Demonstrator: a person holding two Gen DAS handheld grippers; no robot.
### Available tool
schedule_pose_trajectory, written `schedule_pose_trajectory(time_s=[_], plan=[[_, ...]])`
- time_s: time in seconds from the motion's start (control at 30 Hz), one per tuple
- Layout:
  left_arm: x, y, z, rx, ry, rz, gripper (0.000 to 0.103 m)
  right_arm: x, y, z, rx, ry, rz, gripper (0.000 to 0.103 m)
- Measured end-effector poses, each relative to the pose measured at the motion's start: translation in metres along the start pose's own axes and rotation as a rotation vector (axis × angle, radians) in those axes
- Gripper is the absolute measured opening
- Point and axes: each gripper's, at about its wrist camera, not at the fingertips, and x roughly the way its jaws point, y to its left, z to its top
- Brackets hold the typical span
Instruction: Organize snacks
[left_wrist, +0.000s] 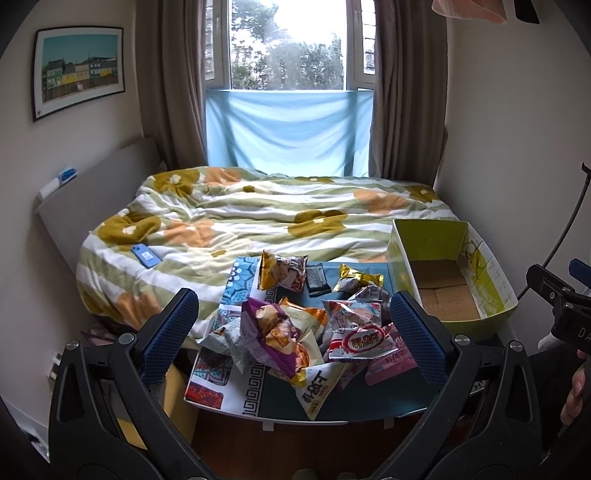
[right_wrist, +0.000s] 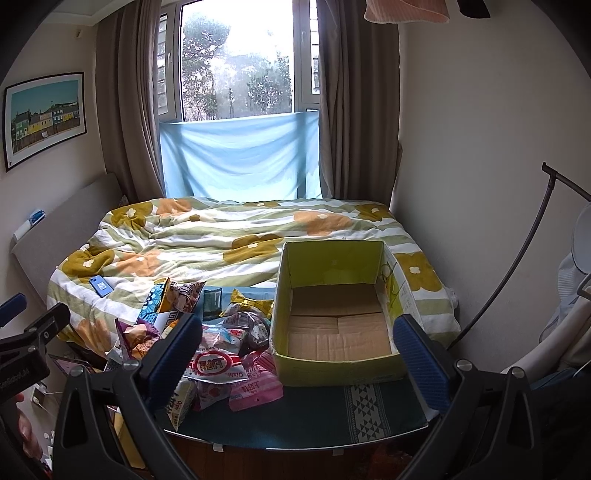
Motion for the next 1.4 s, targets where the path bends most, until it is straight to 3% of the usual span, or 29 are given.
schedule_pose_trajectory(time_s=[0.53,0.8,1.07,1.4], plan=[[0.002,0.004,0.000,-0.003,0.009,-0.014,0.102,-0.001,0.004,-0.002,0.000,0.001,0.003,0.103],[0.023,0.022,-0.010,-0.014,0.075,-0.043,0.102,0.010,0.010,-0.008,0.013,0.024,0.024,0.103],[0.074,0.032,-0.052,0.025,0.194,-0.127,0.102,0.053,0.006,-0.044,0.110,0.094,0.113,0.103],[0.139,-0.008,-0.135,0.059,0.316,-0.184,0.102,0.130,0.000,-0.107,0.149,0.235,0.236,0.103]])
